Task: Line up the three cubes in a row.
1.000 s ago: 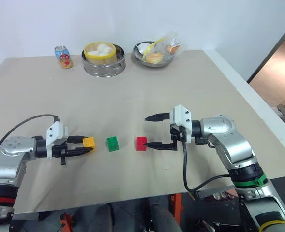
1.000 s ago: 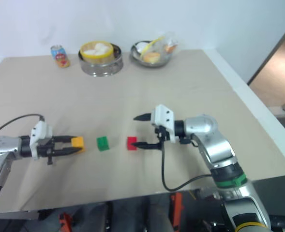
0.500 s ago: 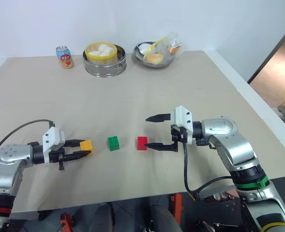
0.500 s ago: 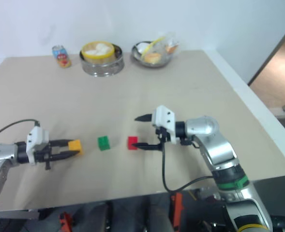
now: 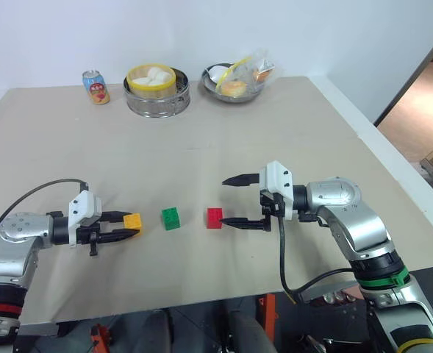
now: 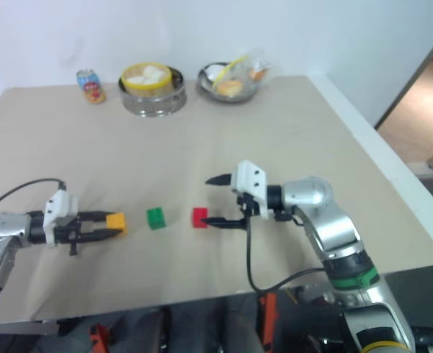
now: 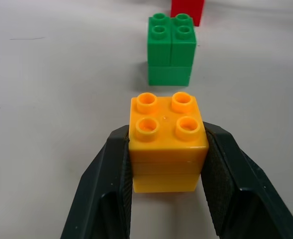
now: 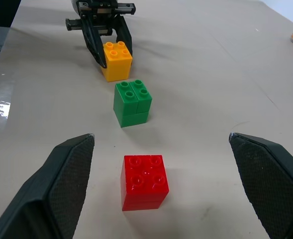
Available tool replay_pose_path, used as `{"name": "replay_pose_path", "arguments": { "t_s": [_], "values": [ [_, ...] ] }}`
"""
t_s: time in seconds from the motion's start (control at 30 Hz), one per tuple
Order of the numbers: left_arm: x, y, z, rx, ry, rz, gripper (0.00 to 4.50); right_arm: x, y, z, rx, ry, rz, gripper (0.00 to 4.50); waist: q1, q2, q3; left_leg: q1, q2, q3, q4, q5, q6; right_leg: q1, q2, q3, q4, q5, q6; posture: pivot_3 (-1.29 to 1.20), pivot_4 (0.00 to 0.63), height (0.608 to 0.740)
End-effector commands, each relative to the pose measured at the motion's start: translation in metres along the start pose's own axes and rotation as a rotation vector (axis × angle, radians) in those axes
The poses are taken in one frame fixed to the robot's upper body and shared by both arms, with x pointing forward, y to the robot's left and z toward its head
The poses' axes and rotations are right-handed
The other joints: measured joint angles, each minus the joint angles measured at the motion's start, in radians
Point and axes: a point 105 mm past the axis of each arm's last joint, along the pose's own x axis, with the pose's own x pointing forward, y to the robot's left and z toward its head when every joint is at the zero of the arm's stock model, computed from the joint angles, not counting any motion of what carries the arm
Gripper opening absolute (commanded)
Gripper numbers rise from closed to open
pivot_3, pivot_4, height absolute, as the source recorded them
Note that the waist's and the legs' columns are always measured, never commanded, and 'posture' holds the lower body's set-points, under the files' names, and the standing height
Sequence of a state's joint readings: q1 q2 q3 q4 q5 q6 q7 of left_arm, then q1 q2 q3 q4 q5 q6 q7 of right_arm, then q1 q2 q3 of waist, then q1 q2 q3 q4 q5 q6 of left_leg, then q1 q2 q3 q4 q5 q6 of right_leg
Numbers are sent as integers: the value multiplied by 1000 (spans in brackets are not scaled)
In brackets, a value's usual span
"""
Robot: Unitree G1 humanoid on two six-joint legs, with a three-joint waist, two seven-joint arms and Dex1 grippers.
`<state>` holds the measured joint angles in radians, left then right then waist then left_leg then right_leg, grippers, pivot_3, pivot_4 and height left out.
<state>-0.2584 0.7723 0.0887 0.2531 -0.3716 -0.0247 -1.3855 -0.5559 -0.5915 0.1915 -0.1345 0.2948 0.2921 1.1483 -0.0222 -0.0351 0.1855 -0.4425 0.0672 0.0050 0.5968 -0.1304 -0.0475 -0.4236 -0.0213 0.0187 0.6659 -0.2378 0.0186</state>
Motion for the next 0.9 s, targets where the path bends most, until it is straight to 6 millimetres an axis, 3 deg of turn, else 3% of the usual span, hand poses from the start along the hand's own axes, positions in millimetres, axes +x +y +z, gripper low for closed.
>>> {"name": "replay_pose_path", "arguments": {
  "t_s": [0.03,0.13,0.2,0.37,0.43,0.7,0.9],
  "values": [
    [-8,8,5,46,26,12,1307,-5,-2,12,-39,-28,-19,4500,0,0,0,0,0,0,0,0,0,0,0,0,0,0,0,0,150,740],
    [-10,12,1,60,57,17,1307,-4,-1,12,-38,-30,-18,4500,0,0,0,0,0,0,0,0,0,0,0,0,0,0,0,0,150,740],
    [-9,17,2,69,59,33,2343,-4,-1,12,-36,-32,-18,4500,0,0,0,0,0,0,0,0,0,0,0,0,0,0,0,0,150,740],
    [-7,17,7,77,36,29,4062,-2,-1,13,-31,-38,-17,4500,0,0,0,0,0,0,0,0,0,0,0,0,0,0,0,0,150,740],
    [-9,14,8,73,40,18,4436,-3,-1,13,-29,-38,-17,4500,0,0,0,0,0,0,0,0,0,0,0,0,0,0,0,0,150,740],
    [-28,-2,27,-83,11,27,4436,-9,-6,21,40,-91,-68,4500,-1,0,0,0,1,0,0,0,0,0,1,0,1,0,0,0,150,740],
    [-42,17,64,-164,-105,197,4436,-18,-18,24,52,-73,-140,4500,0,0,0,0,1,0,1,0,0,1,0,0,1,0,0,0,150,740]
  ]
}}
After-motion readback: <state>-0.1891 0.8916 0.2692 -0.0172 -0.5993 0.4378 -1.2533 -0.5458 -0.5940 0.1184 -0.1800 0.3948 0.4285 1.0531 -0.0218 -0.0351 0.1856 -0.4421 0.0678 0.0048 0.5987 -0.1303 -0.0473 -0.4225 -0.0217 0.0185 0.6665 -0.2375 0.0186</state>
